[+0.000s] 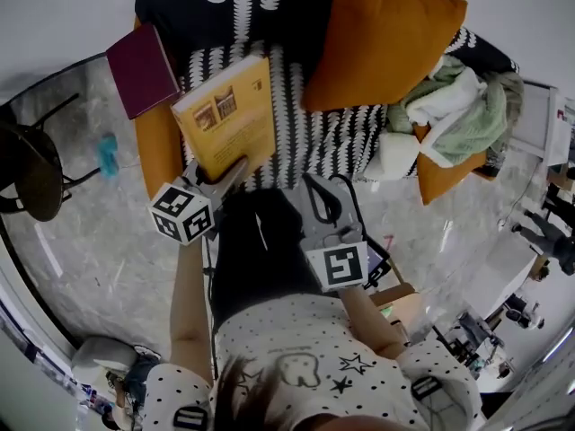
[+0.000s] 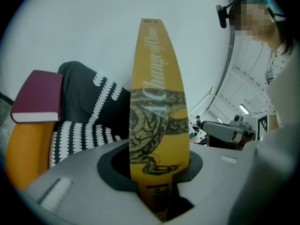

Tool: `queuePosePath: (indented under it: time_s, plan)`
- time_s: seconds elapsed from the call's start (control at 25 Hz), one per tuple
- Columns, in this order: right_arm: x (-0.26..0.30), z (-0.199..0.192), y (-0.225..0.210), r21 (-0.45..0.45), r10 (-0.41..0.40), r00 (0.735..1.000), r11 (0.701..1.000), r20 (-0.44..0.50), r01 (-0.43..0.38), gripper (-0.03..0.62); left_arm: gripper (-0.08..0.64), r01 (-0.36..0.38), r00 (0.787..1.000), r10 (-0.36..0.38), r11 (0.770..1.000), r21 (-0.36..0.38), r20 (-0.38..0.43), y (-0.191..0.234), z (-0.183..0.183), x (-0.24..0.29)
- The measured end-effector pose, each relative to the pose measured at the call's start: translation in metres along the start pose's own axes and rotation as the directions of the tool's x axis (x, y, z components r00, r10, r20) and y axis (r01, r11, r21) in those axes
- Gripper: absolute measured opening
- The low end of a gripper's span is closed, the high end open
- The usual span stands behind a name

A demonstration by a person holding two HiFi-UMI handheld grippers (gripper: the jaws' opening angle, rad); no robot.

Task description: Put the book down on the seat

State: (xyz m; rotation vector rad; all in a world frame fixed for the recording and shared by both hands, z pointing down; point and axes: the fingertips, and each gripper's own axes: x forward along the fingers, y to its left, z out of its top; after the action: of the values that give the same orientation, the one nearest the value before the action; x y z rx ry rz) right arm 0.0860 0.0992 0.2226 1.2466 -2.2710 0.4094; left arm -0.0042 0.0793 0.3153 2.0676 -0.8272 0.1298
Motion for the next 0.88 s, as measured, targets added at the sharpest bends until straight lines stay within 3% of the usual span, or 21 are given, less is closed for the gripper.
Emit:
queuePosePath:
  time_s: [0.2, 0.6, 0.88]
  plan:
    - [0.01, -0.008, 0.007, 0.021, -0.004, 1.0, 1.0, -0.004, 0.004, -0.002, 0.147, -0.001, 0.998, 0.001, 1.0, 0.003, -0.059, 0.015, -0.025, 0.005]
    - [0.017, -0.05, 0.005, 0.037, -0.004, 0.999, 0.999, -0.049, 0.005, -0.003, 0.147, 0.038, 0.995, -0.041, 0.999, -0.027, -0.086, 0.045, -0.058, 0.044]
    - [0.018, -0.075, 0.002, 0.034, -0.025, 0.997, 0.999, -0.08, 0.028, -0.003, 0.146, 0.045, 0.997, -0.053, 0.991, -0.124, -0.063, 0.068, -0.08, 0.068]
